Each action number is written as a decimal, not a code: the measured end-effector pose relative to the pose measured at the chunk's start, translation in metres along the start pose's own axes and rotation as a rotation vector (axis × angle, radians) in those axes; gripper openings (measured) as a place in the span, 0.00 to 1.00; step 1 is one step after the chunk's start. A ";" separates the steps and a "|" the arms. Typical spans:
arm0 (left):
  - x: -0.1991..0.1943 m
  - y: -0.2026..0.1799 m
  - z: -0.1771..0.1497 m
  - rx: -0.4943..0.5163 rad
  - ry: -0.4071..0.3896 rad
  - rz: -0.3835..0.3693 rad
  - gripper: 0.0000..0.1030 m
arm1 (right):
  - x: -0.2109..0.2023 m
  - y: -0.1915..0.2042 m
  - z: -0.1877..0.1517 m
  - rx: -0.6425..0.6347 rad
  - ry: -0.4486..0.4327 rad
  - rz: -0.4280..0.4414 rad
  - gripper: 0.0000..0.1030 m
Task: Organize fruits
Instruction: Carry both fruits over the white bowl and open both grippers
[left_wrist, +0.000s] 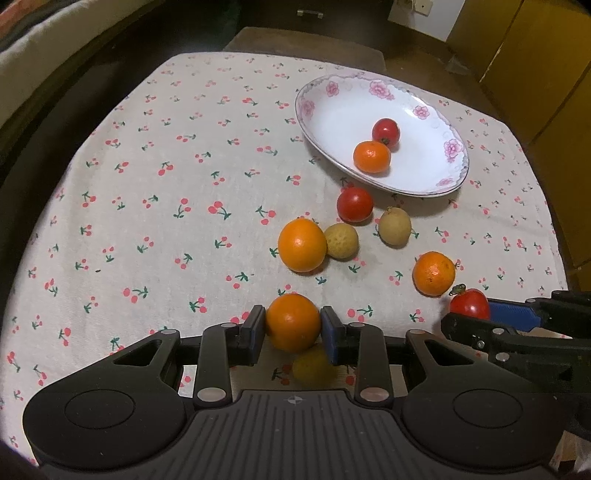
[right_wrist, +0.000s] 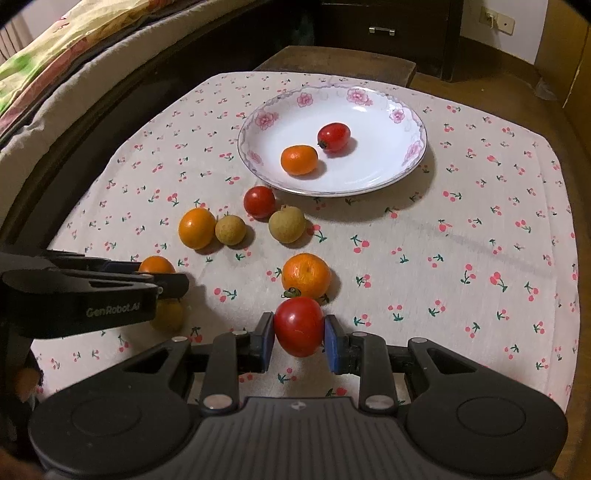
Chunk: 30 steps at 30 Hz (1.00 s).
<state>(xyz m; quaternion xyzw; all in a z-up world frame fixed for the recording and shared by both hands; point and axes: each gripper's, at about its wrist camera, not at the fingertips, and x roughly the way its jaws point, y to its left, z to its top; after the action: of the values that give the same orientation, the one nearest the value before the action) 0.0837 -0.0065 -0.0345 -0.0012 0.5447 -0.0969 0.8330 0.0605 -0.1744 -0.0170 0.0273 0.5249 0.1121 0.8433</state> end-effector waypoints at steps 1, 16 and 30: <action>-0.001 0.000 0.000 0.000 -0.002 -0.002 0.39 | -0.001 0.000 0.001 0.001 -0.003 0.001 0.28; -0.019 -0.008 0.018 -0.009 -0.058 -0.057 0.39 | -0.012 -0.009 0.023 0.036 -0.062 0.013 0.28; -0.013 -0.027 0.063 0.004 -0.094 -0.065 0.39 | -0.009 -0.024 0.067 0.051 -0.107 0.009 0.28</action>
<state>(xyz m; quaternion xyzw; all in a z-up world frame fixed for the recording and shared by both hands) 0.1315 -0.0374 0.0064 -0.0217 0.5044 -0.1248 0.8541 0.1203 -0.1944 0.0170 0.0571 0.4816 0.1007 0.8687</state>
